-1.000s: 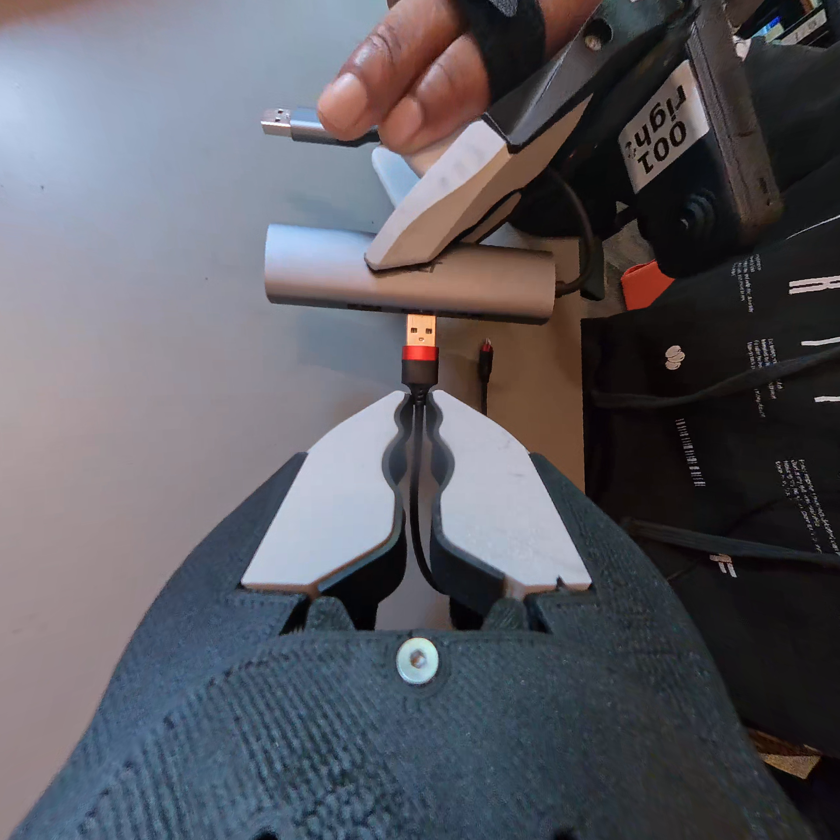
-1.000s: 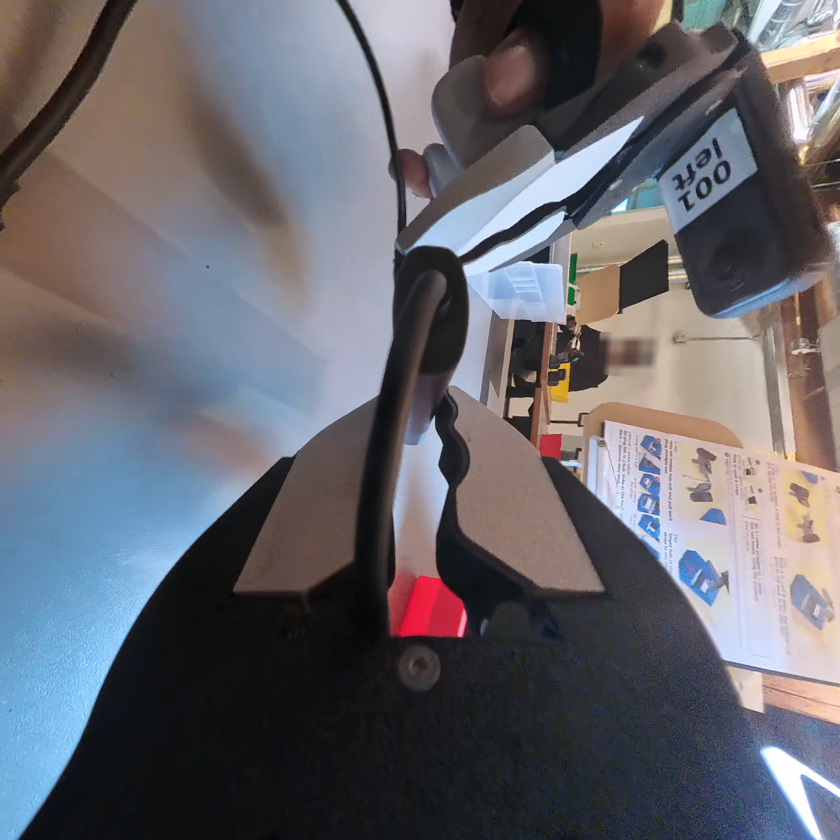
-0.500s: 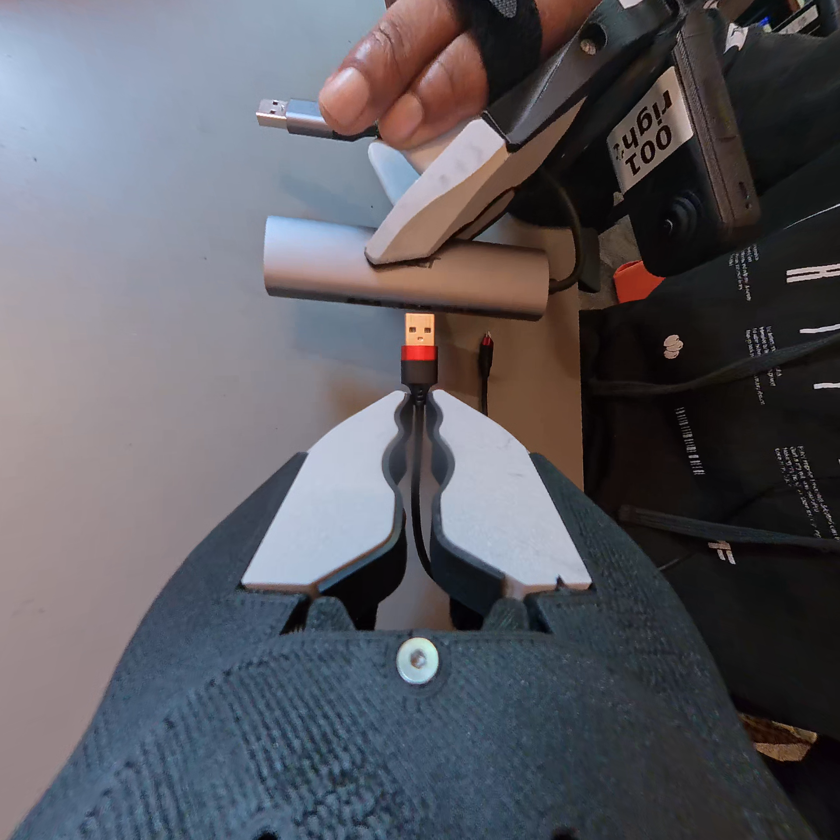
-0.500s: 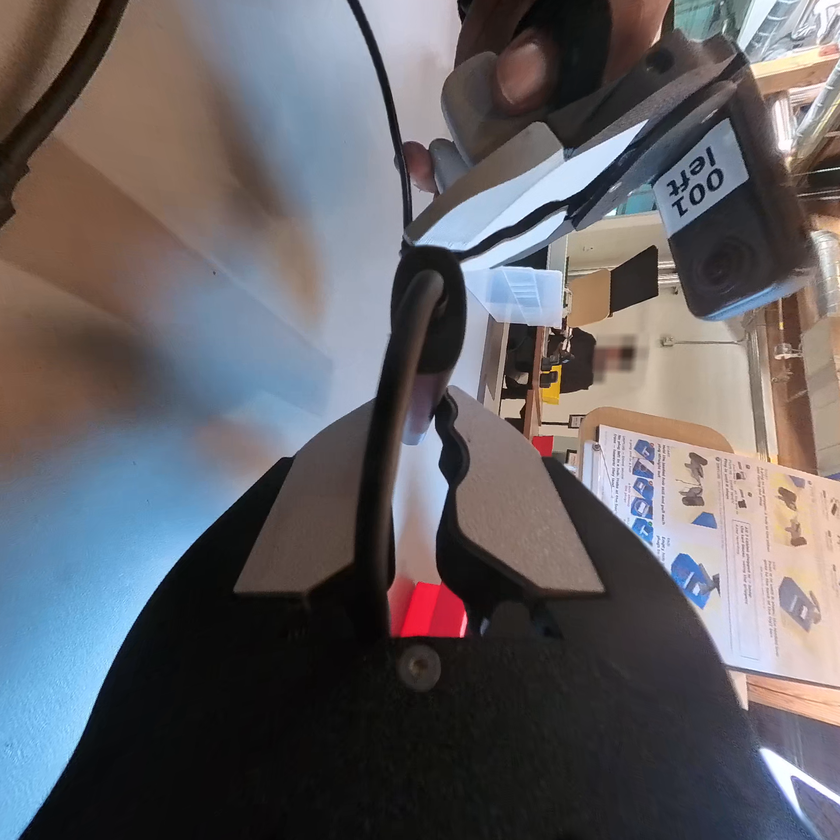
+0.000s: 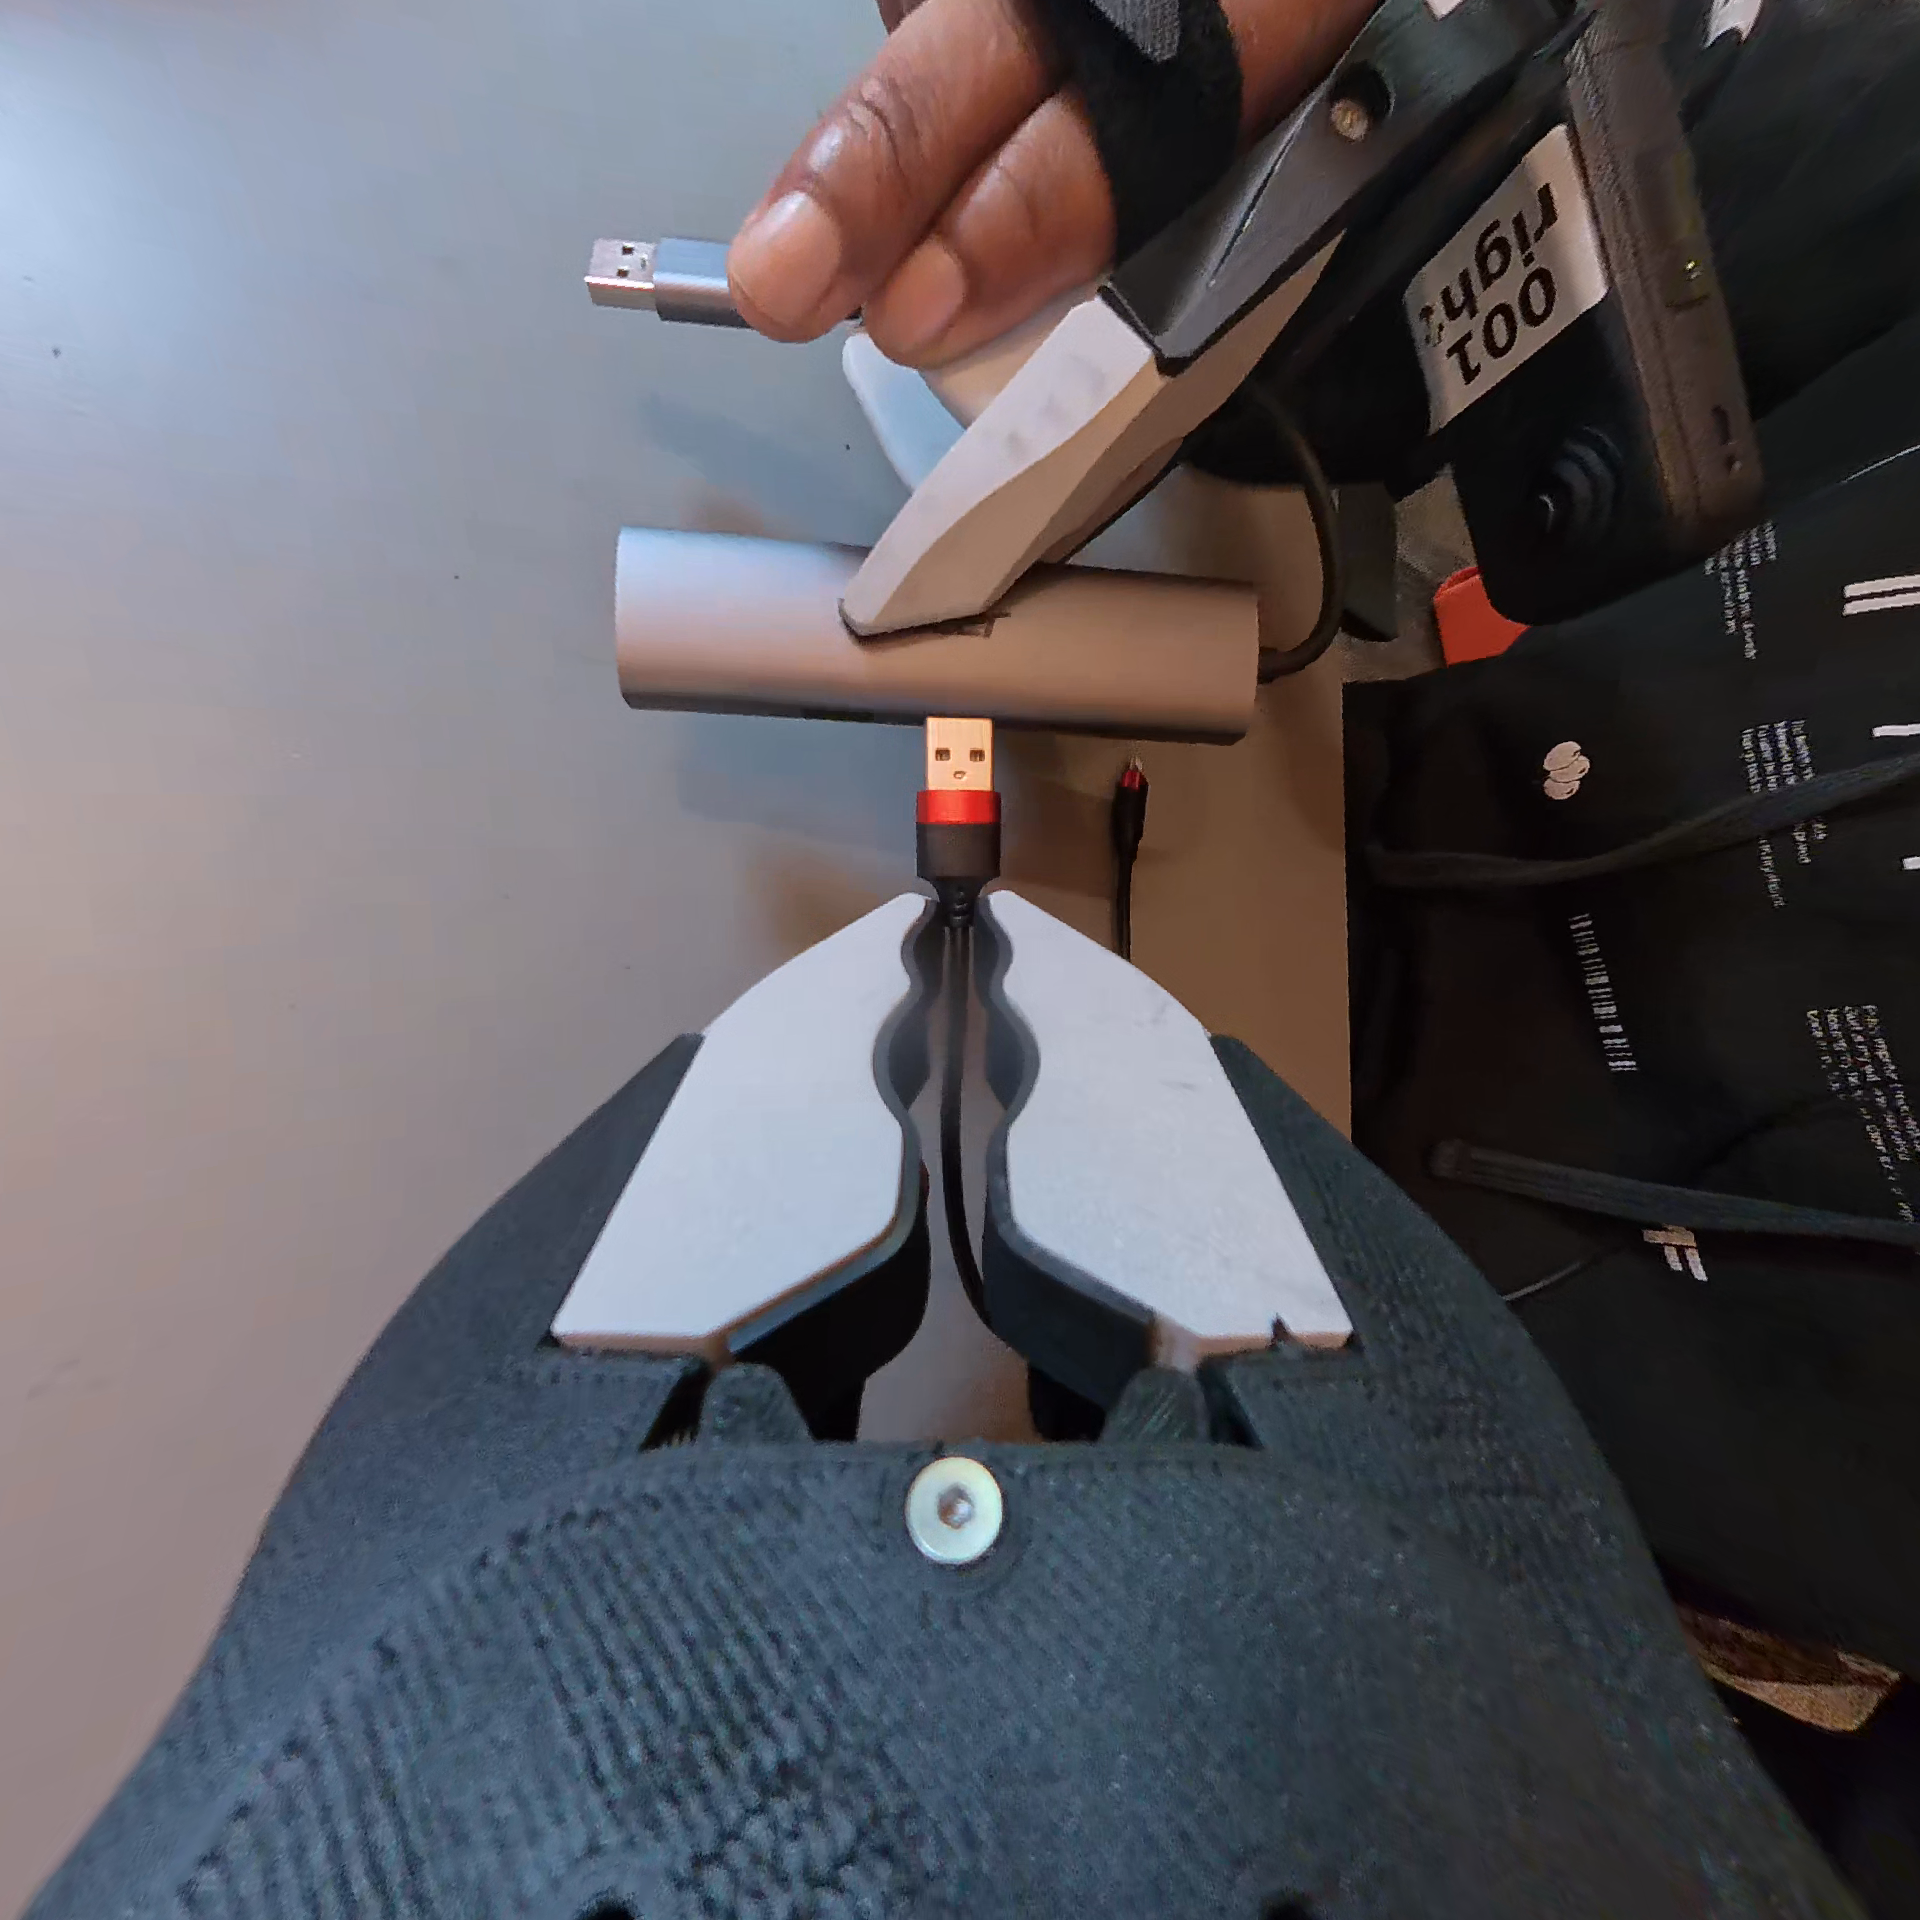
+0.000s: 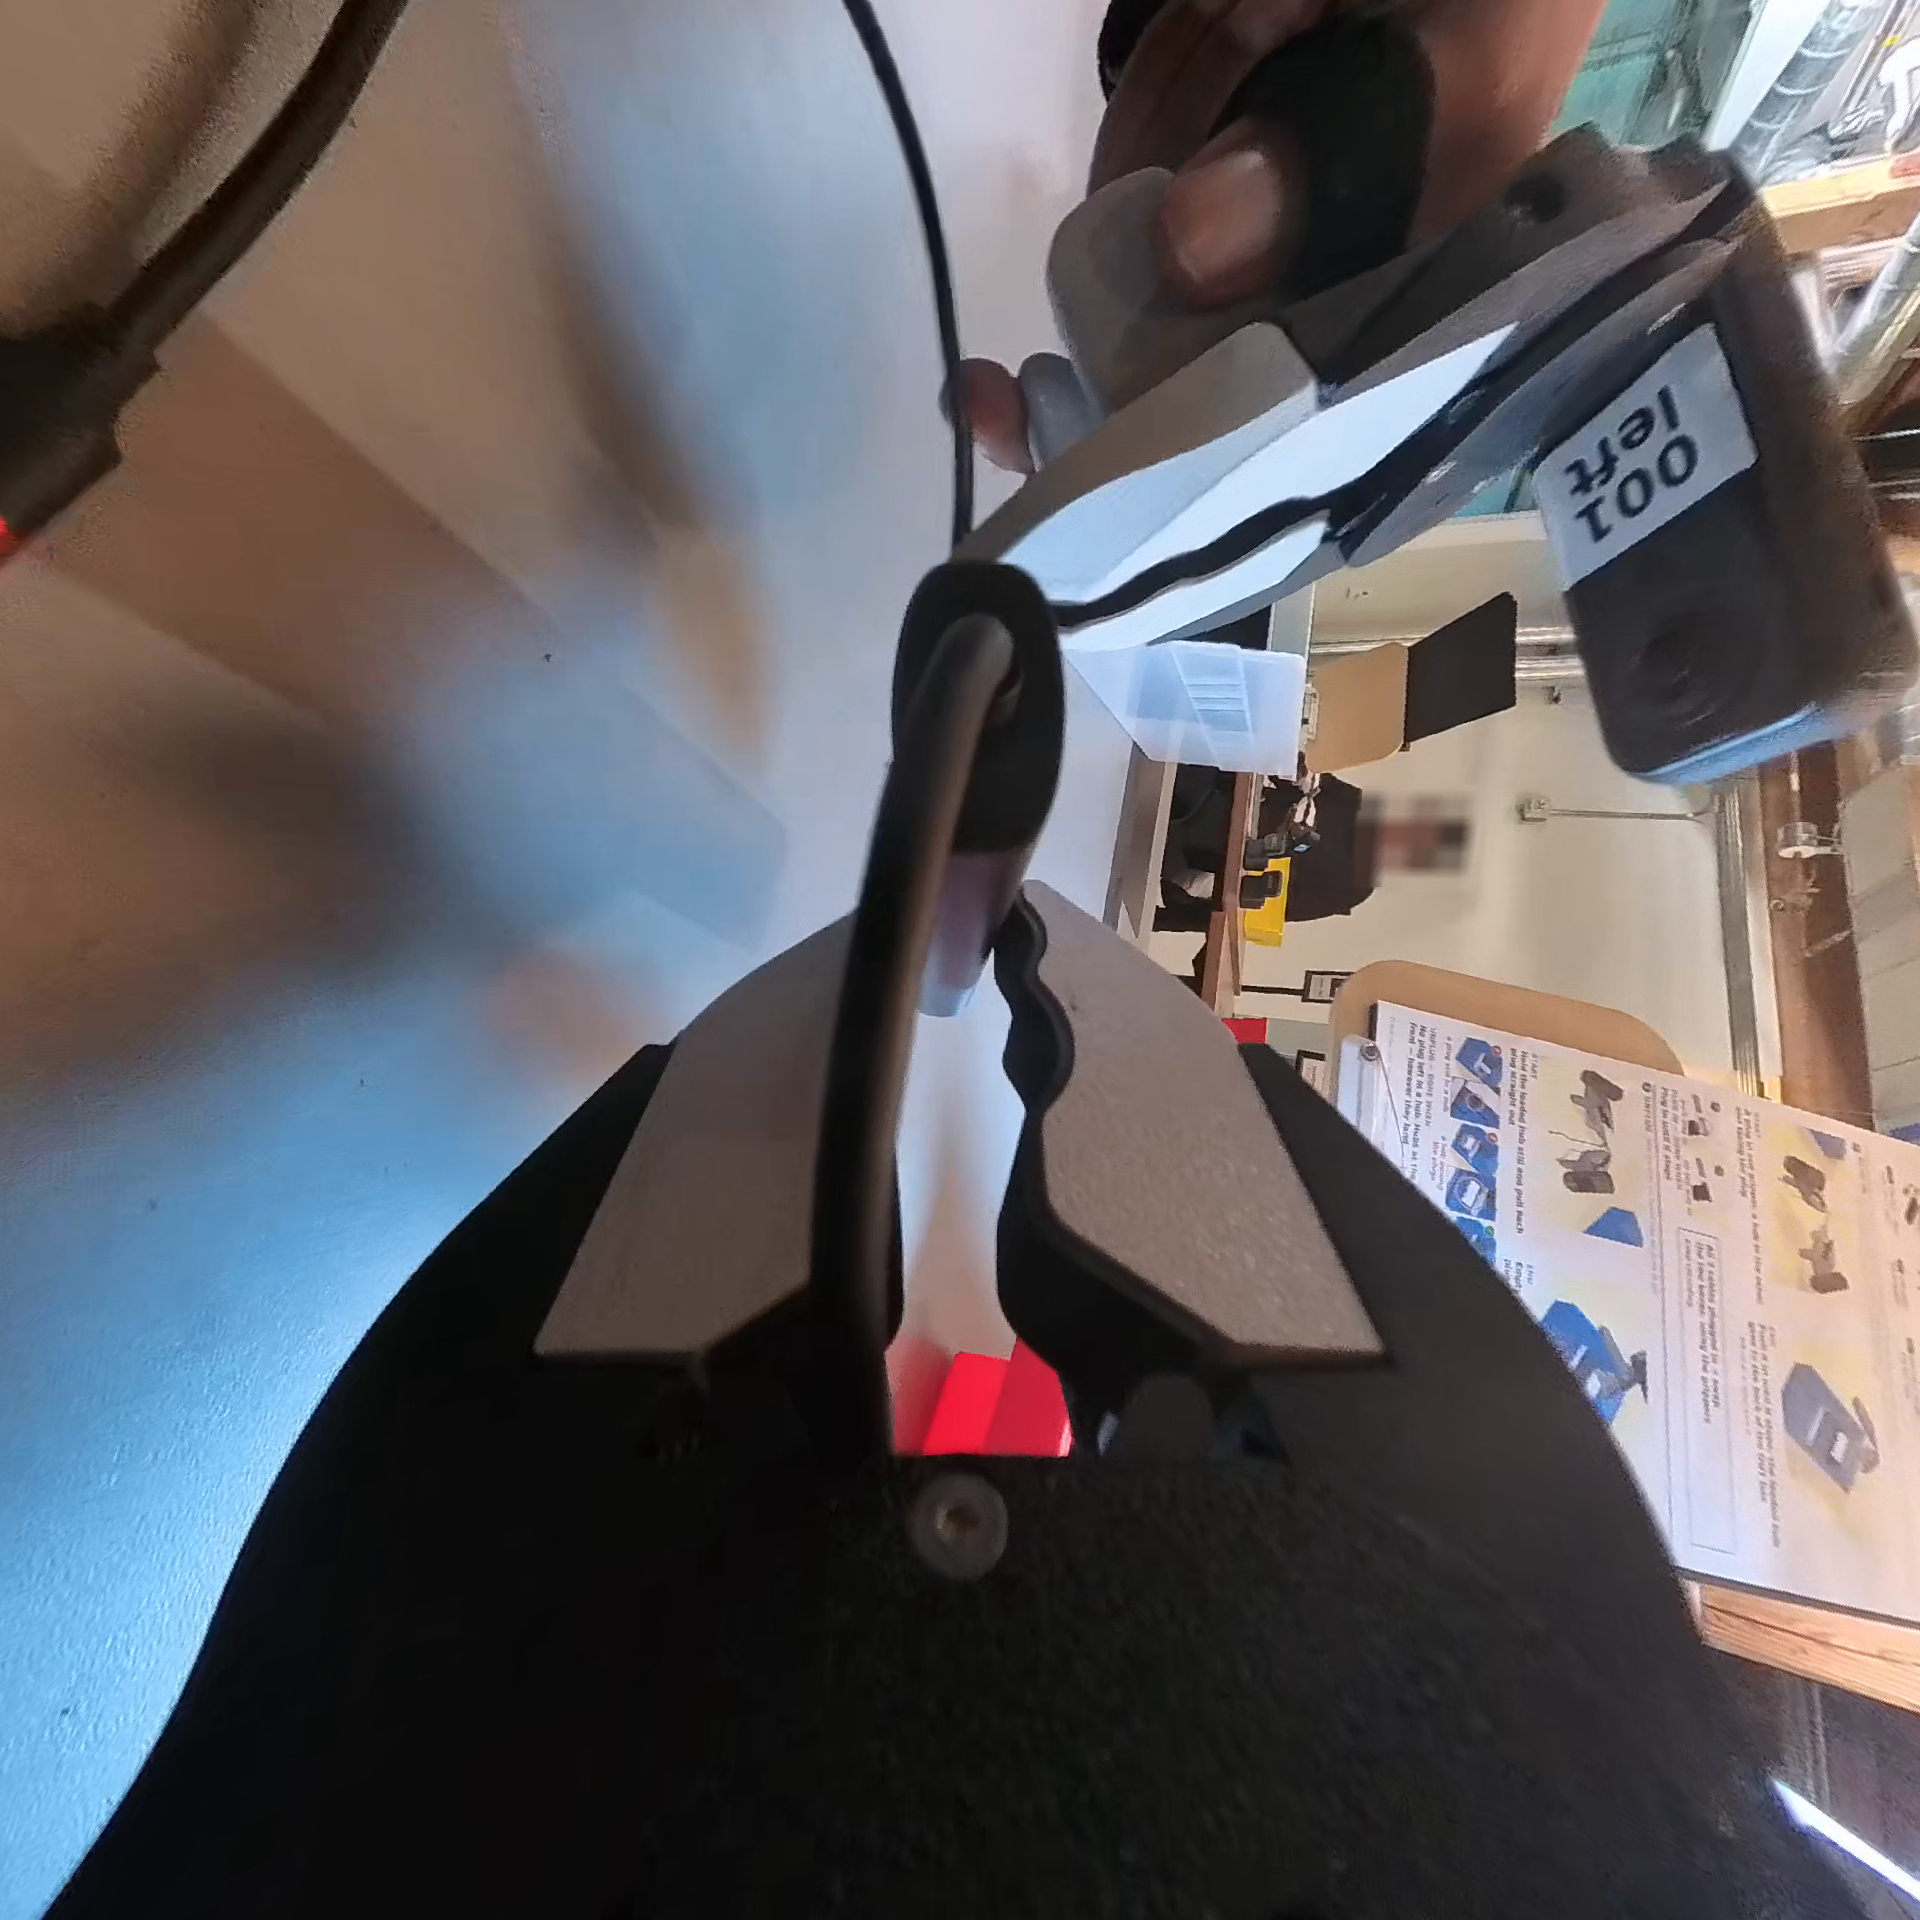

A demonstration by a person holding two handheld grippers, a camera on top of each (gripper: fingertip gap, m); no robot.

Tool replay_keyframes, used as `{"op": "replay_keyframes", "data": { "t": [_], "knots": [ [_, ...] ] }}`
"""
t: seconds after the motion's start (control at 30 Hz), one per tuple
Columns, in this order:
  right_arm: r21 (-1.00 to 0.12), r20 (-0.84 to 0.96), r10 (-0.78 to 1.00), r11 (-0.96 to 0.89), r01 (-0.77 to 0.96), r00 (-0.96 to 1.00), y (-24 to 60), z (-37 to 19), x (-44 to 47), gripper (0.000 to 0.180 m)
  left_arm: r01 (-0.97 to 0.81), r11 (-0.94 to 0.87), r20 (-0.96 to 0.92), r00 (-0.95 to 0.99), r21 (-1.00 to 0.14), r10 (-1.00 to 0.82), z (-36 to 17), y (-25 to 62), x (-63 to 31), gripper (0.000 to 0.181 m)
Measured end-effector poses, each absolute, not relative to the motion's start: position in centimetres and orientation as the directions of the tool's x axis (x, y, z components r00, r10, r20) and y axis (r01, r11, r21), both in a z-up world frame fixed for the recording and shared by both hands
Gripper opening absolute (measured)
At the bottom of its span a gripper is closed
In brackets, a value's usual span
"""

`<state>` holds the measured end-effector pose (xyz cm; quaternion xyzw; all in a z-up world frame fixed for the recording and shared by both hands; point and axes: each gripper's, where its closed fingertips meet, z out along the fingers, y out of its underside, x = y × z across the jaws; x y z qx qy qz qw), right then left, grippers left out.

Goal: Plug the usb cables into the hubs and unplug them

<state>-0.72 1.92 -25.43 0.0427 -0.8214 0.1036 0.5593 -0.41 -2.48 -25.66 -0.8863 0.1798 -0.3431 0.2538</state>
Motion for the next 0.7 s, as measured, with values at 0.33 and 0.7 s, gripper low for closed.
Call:
{"op": "replay_keyframes", "data": {
  "t": [0.33,0.7],
  "knots": [
    [-0.134,0.926,0.054,0.972,-0.191,-0.375,1.59,-25.55,-0.71,0.018,-0.177,-0.812,0.498,0.711,-0.556,-0.496,-26.18,-2.73,-0.40,0.005],
    [-0.128,0.926,0.049,0.974,-0.189,-0.375,1.60,-25.59,-0.71,0.017,-0.155,-0.803,0.511,0.698,-0.576,-0.501,-25.65,-2.75,-0.39,0.005]
  ]
}}
